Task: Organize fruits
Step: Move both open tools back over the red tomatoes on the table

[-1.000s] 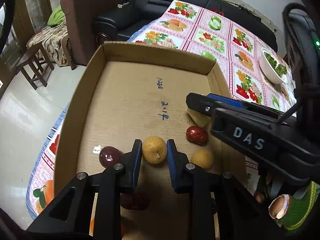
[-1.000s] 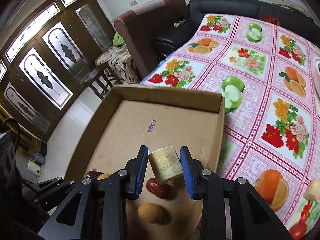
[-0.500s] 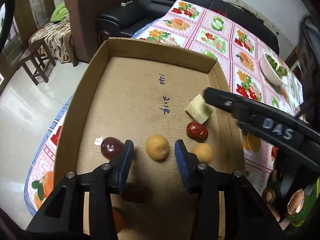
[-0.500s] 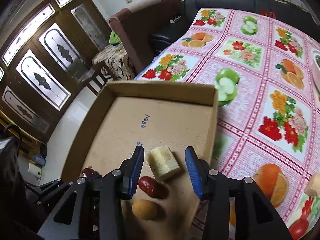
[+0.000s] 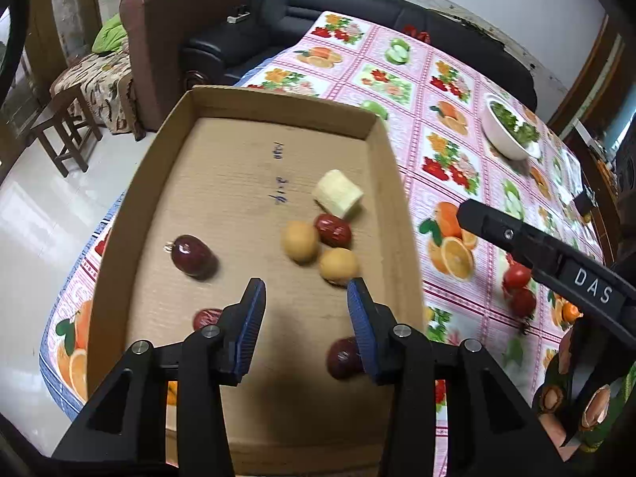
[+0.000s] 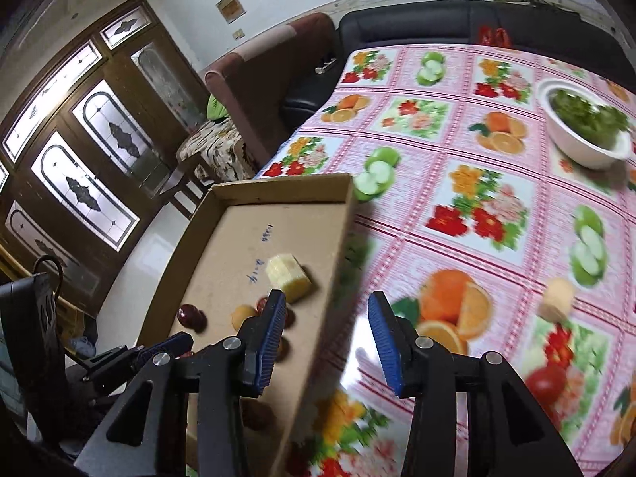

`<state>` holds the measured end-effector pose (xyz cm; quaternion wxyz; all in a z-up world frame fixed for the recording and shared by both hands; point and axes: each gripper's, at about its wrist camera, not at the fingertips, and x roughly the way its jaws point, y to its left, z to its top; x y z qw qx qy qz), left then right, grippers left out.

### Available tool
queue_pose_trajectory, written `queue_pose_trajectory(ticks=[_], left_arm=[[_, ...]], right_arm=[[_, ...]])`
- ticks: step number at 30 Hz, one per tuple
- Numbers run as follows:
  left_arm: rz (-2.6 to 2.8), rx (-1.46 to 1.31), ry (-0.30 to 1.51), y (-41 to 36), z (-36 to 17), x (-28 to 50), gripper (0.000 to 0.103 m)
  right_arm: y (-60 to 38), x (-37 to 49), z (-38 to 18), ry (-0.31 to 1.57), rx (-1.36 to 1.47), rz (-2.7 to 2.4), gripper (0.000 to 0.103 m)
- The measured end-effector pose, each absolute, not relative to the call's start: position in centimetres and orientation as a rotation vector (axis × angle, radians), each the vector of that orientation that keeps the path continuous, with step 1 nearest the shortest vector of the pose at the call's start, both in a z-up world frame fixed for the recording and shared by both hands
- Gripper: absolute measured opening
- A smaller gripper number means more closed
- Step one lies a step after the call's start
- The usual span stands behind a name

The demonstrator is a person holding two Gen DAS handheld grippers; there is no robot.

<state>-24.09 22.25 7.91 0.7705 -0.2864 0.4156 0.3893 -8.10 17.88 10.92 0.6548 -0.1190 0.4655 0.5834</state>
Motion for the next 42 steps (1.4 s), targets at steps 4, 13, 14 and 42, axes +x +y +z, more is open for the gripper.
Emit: queue_pose_trajectory(ticks=[4,13,14,42], left_arm=[[0.829,-0.617,0.897,21.2,8.3,-23.6,0.041],[0.764,-0.604,0.900,18.7,8.6,-22.0,0.041],[0.753,-0.601,0.904,18.3,8.6,-21.7,0.041],[0.610,-0.580,0.976,13.5,7.3,-16.2,0.041]], right_arm=[[15.4,-7.3,11.2,1.048,-0.250,1.297,0.045],[9.0,-5.0,11.3,1.041,-0.195,1.238,0.049],[8.5,-4.7,11.1,1.042,-0.195,1.229,0.050],[1.6,-1.7,7.2,1.047,-0.246,1.082,0.050]])
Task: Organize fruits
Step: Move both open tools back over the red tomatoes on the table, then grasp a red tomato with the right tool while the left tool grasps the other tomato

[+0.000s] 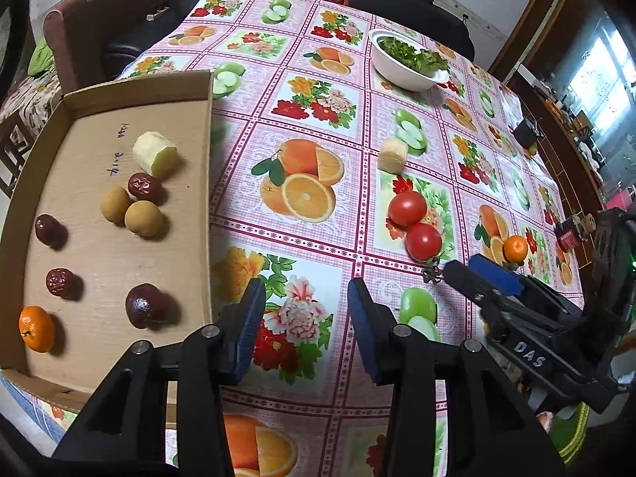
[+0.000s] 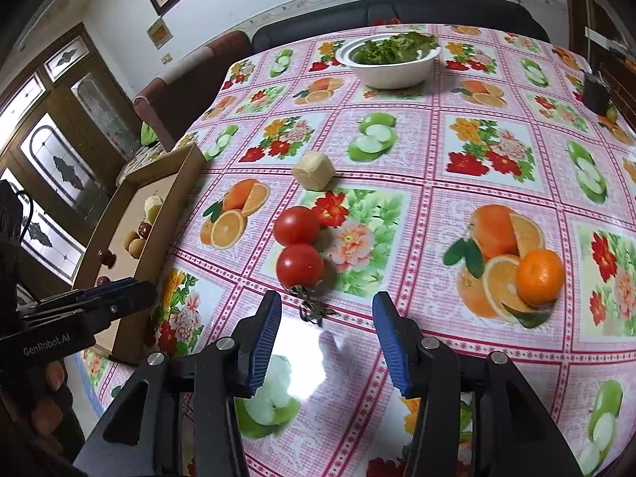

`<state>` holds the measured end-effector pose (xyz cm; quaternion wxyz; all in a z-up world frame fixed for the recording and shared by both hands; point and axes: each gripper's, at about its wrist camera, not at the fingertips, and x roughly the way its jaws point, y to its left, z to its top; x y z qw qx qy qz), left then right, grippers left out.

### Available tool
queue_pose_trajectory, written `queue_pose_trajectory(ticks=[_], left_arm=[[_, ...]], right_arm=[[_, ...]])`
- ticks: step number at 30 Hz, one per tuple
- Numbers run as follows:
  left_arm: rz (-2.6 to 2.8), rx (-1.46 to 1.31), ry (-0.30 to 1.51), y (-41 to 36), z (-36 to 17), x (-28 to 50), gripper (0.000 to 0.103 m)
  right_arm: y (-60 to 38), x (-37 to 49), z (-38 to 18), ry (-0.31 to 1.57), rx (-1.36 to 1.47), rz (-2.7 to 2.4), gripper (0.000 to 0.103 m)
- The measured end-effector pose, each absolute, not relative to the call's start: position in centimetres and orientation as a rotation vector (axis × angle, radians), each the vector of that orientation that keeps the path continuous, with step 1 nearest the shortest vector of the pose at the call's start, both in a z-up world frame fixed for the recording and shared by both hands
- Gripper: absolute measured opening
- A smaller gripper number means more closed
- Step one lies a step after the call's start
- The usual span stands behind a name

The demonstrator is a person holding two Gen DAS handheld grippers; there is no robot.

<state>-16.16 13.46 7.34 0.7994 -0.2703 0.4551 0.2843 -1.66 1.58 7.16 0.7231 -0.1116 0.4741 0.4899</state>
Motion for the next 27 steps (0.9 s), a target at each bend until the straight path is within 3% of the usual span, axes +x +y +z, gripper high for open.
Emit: queue_pose_trajectory(ticks=[10,13,27], left_arm=[[0.606,-0.580,0.983,14.0,7.2,-14.8,0.041],[0.585,-0.572,0.984,13.9,7.1,-13.6,0.044],[0.454,-0.499,1.054,11.5,4.4,-4.1,0.044]], right_arm=[[5.5,-2.1,5.2,1.041,-0.315,1.105,0.050],[5.3,-2.0,5.2,1.043,-0.314,1.112,0.032],[-3.3,0.9,6.9,1.055,-0.181,1.023,0.033]])
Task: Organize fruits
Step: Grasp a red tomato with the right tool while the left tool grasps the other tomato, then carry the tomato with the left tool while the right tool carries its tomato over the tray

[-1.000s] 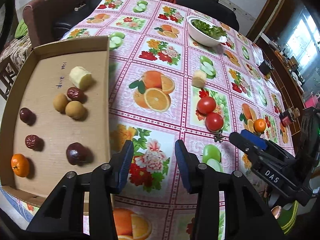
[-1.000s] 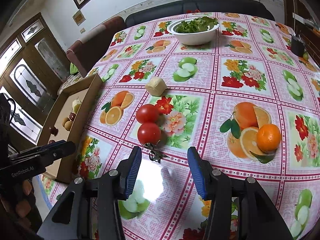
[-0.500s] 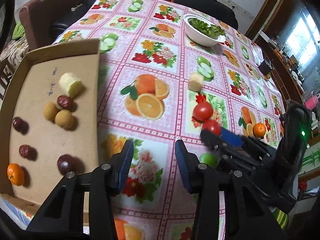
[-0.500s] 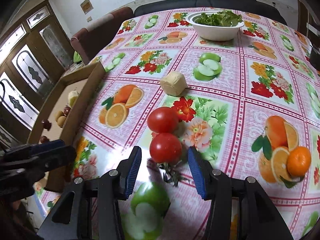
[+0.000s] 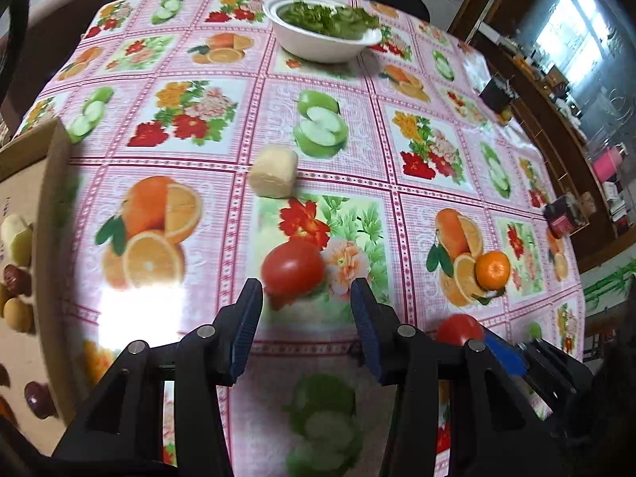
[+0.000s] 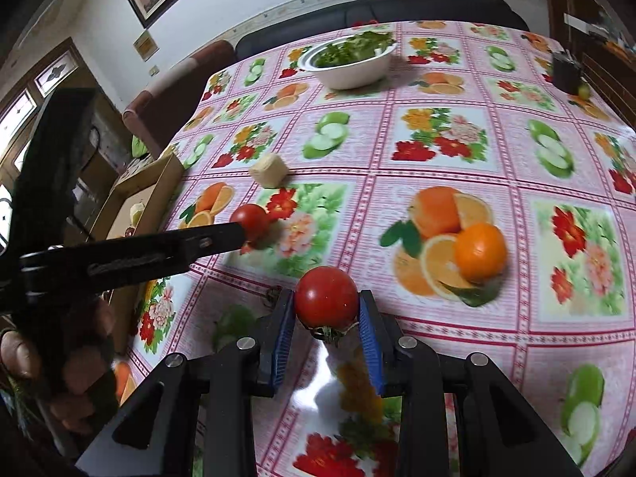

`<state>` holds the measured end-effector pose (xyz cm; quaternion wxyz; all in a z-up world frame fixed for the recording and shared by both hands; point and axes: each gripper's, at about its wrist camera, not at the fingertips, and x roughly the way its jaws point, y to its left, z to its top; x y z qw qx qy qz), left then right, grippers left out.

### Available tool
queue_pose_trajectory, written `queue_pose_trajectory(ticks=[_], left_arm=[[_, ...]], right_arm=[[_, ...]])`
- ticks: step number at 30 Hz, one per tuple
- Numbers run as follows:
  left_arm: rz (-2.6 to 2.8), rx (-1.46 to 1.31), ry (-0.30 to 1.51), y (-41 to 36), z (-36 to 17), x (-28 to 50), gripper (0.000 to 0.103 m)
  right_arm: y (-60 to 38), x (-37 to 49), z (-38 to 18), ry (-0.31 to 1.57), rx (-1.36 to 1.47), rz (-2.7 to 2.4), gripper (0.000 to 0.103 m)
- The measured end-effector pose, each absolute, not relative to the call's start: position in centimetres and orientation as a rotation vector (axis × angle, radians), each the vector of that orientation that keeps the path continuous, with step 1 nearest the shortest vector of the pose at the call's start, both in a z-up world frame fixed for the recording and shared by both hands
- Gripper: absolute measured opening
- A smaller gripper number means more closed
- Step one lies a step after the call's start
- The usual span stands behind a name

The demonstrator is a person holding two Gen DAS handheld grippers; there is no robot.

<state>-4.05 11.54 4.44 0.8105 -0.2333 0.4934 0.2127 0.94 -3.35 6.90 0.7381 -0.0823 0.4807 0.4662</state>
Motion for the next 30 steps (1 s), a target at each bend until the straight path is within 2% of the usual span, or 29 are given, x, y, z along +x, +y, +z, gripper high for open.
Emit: queue_pose_trajectory(ticks=[4,5,30], left_arm=[[0.491,-0.468,1.041,11.7,4.0,-3.5,0.043],[0.491,-0.469,1.040,11.8,3.9,-3.5,0.032],[0.606,-0.480,0.924,13.2,8.0,-14.0,0.033]], right_arm=[[-3.6,1.0,7.1,1.048,-0.175,1.024,0.033],[-3.5,1.0,7.1,1.048,-0.174,1.025,0.033],[-0.6,-4.1,9.6,1.008,-0.209,1.151,0.032]])
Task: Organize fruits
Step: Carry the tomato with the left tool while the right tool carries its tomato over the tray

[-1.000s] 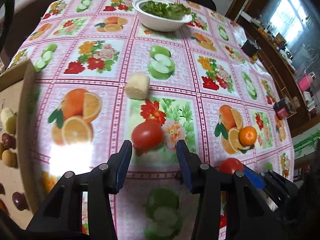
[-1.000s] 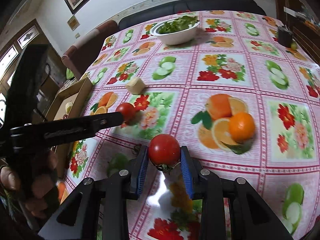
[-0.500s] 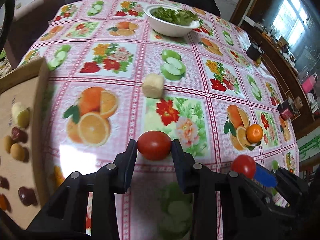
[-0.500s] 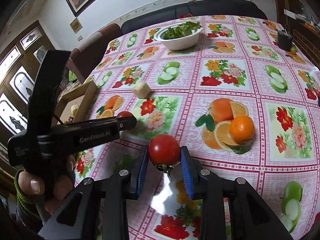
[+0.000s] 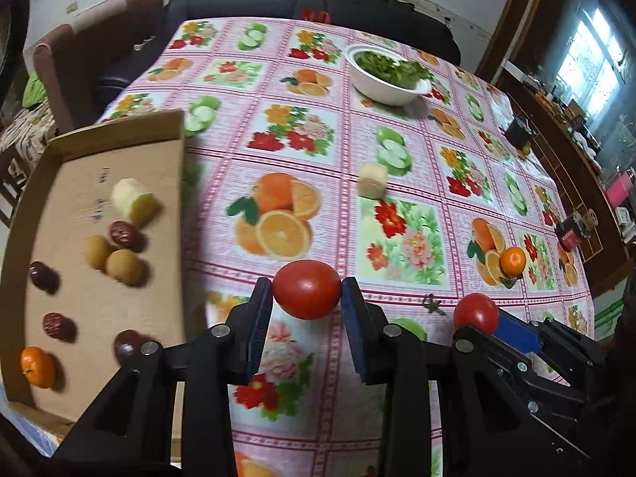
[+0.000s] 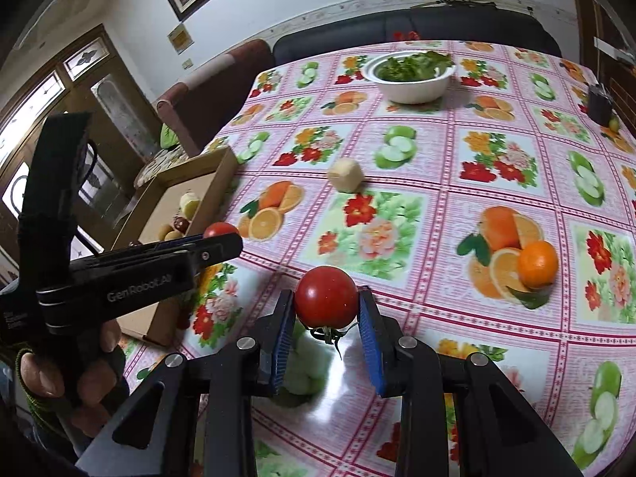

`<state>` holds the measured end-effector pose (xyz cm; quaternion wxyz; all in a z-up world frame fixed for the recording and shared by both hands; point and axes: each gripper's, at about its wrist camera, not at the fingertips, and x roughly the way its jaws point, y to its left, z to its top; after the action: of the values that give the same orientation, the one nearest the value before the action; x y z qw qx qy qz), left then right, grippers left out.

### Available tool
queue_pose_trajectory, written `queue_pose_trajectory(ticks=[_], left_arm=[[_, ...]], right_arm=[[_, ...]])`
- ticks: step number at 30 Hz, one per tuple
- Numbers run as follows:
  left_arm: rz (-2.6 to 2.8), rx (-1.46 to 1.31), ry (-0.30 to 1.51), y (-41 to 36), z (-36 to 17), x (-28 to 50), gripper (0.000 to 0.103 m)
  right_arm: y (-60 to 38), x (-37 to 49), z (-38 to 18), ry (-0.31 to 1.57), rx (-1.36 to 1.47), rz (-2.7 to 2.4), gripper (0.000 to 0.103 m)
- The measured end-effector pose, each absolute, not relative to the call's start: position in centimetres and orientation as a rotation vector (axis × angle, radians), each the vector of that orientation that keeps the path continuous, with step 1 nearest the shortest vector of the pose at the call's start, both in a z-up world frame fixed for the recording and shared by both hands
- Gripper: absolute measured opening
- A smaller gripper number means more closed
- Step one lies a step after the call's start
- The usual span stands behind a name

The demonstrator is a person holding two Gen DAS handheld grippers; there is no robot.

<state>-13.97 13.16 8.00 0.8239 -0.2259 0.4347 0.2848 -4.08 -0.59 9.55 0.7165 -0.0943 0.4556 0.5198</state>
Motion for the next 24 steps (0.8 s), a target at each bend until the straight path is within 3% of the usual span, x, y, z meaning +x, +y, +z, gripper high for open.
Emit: queue_pose_trajectory(ticks=[24], left_arm=[[0.751,-0.495,0.899,16.8,9.3,-21.3,0.033]], right_arm=[[7.4,-9.7,12.2,0.944,-0.300,1.338,0.032]])
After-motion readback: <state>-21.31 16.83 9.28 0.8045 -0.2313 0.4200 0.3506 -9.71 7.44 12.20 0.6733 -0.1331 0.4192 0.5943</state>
